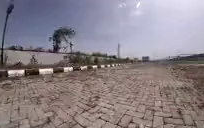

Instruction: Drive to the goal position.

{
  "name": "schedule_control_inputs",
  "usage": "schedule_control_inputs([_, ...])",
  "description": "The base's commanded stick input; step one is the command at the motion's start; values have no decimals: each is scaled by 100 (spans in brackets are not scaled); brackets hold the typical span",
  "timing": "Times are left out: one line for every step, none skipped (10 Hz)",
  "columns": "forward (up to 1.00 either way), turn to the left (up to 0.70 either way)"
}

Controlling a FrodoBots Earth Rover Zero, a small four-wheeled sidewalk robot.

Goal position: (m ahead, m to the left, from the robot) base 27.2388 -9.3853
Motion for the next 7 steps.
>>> schedule_control_inputs([100, -6])
schedule_control_inputs([100, -3])
schedule_control_inputs([100, 0])
schedule_control_inputs([100, 0])
schedule_control_inputs([100, 0])
schedule_control_inputs([100, 0])
schedule_control_inputs([100, 0])
